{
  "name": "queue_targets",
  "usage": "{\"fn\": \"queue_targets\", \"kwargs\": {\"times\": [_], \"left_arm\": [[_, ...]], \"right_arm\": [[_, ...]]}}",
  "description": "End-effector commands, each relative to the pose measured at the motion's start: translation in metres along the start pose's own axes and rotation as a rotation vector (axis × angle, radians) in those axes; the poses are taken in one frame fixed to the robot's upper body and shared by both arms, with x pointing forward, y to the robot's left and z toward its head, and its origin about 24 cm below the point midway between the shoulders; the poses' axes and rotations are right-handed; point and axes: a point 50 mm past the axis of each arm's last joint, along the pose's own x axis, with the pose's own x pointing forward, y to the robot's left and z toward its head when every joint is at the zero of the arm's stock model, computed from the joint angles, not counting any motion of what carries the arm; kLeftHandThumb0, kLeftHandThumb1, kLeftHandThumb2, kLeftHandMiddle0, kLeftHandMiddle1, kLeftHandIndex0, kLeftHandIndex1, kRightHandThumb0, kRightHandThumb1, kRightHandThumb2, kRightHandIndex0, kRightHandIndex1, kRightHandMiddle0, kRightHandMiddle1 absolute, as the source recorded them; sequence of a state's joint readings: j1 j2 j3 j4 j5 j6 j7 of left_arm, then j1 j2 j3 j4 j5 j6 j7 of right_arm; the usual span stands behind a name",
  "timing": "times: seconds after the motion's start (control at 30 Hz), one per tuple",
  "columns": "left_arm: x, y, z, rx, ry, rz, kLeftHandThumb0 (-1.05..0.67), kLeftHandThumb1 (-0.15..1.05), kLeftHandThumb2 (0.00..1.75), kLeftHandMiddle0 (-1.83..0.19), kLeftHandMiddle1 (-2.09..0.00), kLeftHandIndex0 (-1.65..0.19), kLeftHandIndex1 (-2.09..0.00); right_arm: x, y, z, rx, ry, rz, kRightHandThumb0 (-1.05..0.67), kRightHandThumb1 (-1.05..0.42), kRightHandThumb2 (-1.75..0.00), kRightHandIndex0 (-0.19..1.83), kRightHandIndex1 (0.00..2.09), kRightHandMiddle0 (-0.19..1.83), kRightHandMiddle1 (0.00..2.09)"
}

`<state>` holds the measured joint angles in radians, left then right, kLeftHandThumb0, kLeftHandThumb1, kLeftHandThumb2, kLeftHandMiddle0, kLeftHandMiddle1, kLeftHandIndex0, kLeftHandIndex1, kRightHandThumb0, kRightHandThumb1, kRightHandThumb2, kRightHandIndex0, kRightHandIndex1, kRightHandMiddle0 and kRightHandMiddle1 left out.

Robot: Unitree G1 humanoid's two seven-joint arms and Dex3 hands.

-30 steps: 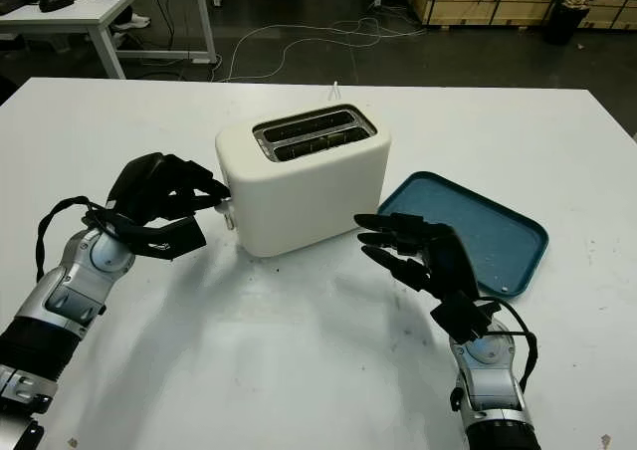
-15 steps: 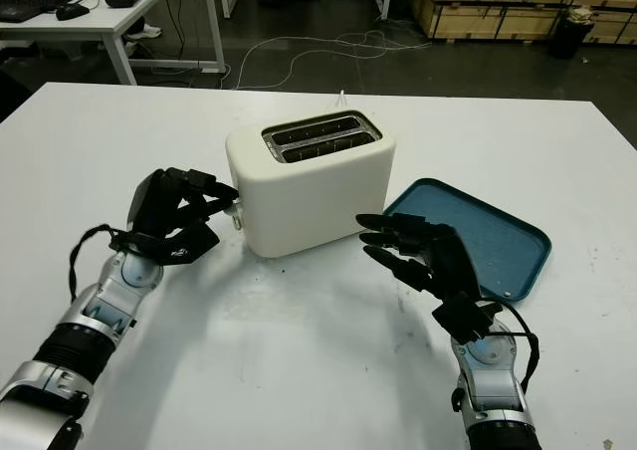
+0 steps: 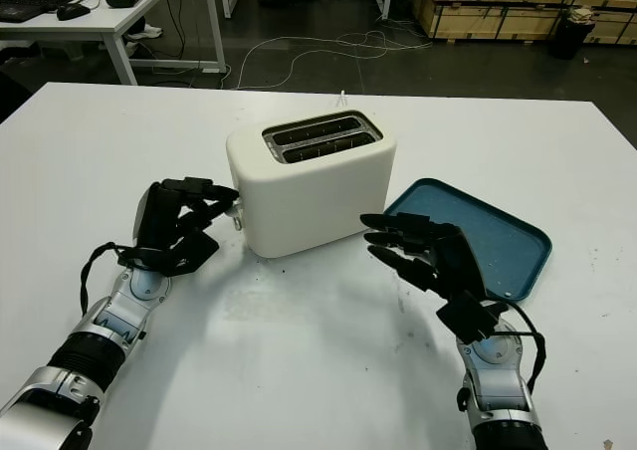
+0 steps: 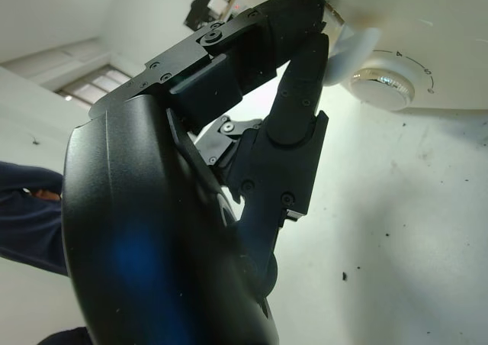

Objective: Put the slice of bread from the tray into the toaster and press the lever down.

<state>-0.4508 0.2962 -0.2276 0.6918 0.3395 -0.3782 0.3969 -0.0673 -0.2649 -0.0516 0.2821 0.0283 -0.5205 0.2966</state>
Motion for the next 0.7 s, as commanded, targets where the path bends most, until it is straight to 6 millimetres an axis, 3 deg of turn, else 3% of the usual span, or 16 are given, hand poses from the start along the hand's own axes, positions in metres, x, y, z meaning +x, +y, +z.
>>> {"fn": "queue_targets", "kwargs": {"times": [0.0,0.2,0.4,0.57,0.67], "left_arm": [[-0.056,-0.104,0.005,0.012,0.083,-0.463,-0.28,0.86,0.00,-0.89,-1.26,-1.28,-0.13],[-0.041,-0.092,0.013,0.066,0.045,-0.456,-0.29,0.86,0.00,-0.89,-1.36,-1.23,-0.15],[-0.016,-0.067,0.041,0.152,-0.110,-0.437,-0.31,0.84,0.00,-0.81,-1.54,-1.24,-0.26],[-0.011,-0.062,0.057,0.169,-0.169,-0.448,-0.33,0.78,0.00,-0.87,-1.39,-1.02,-0.76],[-0.007,-0.058,0.064,0.190,-0.200,-0.451,-0.34,0.75,0.00,-0.89,-1.36,-1.00,-0.86]], "right_arm": [[0.001,-0.003,-0.001,-0.019,0.002,0.008,-0.40,-0.89,0.00,1.10,0.00,1.00,0.00],[0.001,-0.003,0.000,-0.024,0.005,0.014,-0.40,-0.89,0.00,1.09,0.00,1.00,0.00],[0.001,-0.003,-0.001,-0.011,0.010,0.013,-0.40,-0.89,0.00,1.09,0.00,1.00,0.00],[0.001,-0.003,0.000,-0.023,0.008,0.016,-0.41,-0.89,0.00,1.09,0.00,1.00,0.00],[0.001,-0.003,0.000,-0.030,0.012,0.016,-0.41,-0.89,0.00,1.09,0.00,1.00,0.00]]}}
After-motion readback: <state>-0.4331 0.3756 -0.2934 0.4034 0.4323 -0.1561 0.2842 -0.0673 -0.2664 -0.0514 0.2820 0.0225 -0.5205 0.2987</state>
